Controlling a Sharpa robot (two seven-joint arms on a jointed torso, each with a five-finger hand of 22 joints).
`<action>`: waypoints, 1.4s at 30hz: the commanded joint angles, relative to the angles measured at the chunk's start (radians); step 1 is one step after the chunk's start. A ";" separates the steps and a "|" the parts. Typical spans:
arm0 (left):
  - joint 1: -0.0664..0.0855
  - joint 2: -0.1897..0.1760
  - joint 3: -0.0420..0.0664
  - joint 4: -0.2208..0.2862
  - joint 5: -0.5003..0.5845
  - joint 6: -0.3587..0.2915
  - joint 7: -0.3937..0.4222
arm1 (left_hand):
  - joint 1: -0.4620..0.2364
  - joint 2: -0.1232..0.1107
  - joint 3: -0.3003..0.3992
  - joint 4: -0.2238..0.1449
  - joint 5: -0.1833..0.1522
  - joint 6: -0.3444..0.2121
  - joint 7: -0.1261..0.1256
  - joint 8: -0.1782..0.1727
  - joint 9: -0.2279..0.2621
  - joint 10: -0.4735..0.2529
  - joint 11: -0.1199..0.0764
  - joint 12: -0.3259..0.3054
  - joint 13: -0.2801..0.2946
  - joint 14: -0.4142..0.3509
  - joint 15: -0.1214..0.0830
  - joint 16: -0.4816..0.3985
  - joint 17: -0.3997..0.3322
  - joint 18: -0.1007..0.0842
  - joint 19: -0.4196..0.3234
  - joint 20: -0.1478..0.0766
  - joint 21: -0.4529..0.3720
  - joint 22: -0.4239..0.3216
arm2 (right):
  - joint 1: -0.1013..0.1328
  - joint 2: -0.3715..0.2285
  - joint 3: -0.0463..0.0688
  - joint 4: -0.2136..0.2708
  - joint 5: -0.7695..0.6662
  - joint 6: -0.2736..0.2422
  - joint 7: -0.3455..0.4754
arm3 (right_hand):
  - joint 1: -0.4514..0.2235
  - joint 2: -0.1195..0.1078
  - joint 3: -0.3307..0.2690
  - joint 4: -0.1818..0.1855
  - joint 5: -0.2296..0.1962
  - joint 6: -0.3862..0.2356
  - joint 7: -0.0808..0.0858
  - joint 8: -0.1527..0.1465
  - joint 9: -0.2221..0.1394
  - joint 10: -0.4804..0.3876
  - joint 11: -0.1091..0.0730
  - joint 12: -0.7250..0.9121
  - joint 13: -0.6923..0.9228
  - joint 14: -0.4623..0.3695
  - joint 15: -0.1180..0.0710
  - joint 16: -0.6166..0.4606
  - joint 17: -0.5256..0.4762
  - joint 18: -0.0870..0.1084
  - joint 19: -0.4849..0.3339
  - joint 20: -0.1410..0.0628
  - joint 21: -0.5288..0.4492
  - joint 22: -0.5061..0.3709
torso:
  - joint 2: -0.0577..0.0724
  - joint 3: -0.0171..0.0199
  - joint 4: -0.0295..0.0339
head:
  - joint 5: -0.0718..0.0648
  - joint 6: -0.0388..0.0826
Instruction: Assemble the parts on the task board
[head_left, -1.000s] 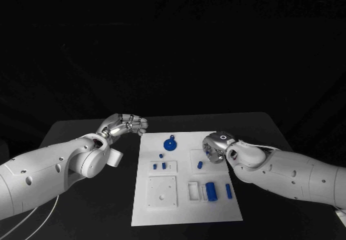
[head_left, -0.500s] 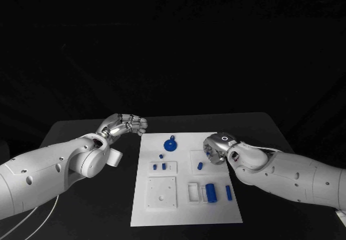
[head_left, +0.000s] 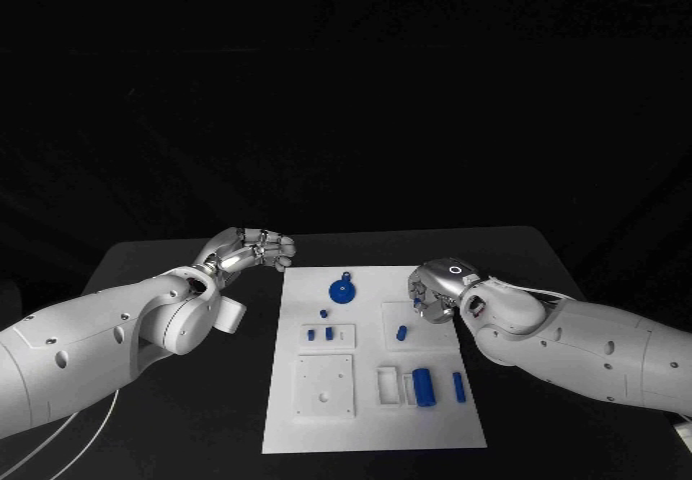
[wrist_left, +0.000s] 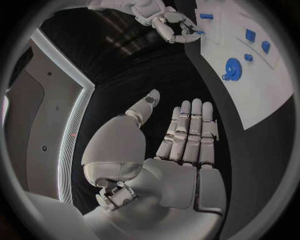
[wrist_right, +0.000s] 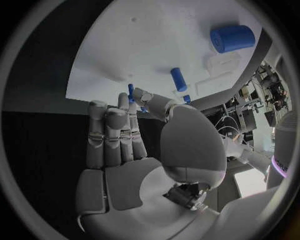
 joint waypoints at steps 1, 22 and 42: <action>0.001 0.002 0.001 -0.002 0.011 0.004 0.009 | -0.004 0.006 -0.007 0.000 -0.003 -0.003 0.002 0.002 -0.001 -0.001 0.008 -0.004 -0.002 0.007 0.003 -0.004 0.001 0.018 0.006 0.000 -0.004 0.001 | 0.006 -0.014 0.006 0.026 0.018 0.006 0.019 | -0.006 -0.004 0.007 0.002 0.000 0.009 0.001 0.002 0.001 0.009 0.001 0.000 0.002 -0.013 -0.018 0.005 0.001 0.046 0.003 -0.004 0.005 0.020 | 0.000 -0.0002 -0.0006 | 0.001 -0.001; 0.001 0.022 0.001 -0.030 0.023 -0.004 0.008 | -0.005 0.007 -0.007 0.000 -0.003 -0.003 0.002 0.003 -0.002 -0.001 0.008 -0.004 -0.003 0.008 0.003 -0.006 0.003 0.018 0.006 0.000 -0.005 0.001 | 0.005 0.038 0.031 0.192 0.090 -0.065 0.083 | -0.006 -0.002 0.011 0.004 0.000 0.009 0.001 0.000 0.002 0.009 0.001 -0.002 0.004 -0.015 -0.018 0.008 0.001 0.046 0.002 -0.005 0.009 0.019 | -0.001 -0.0007 0.0008 | 0.082 0.002; 0.000 0.035 0.001 -0.041 0.045 -0.031 0.003 | -0.008 0.011 -0.006 0.002 -0.003 -0.002 0.002 0.004 -0.003 0.001 0.007 -0.003 -0.006 0.010 0.002 -0.009 0.004 0.018 0.007 0.000 -0.007 0.003 | -0.049 0.163 -0.035 0.165 -0.017 -0.020 0.075 | -0.006 0.001 0.010 0.002 0.001 0.008 0.001 -0.001 0.003 0.009 0.001 -0.003 0.007 -0.015 -0.017 0.011 0.001 0.046 0.003 -0.006 0.011 0.019 | 0.000 -0.0011 -0.0011 | 0.184 -0.045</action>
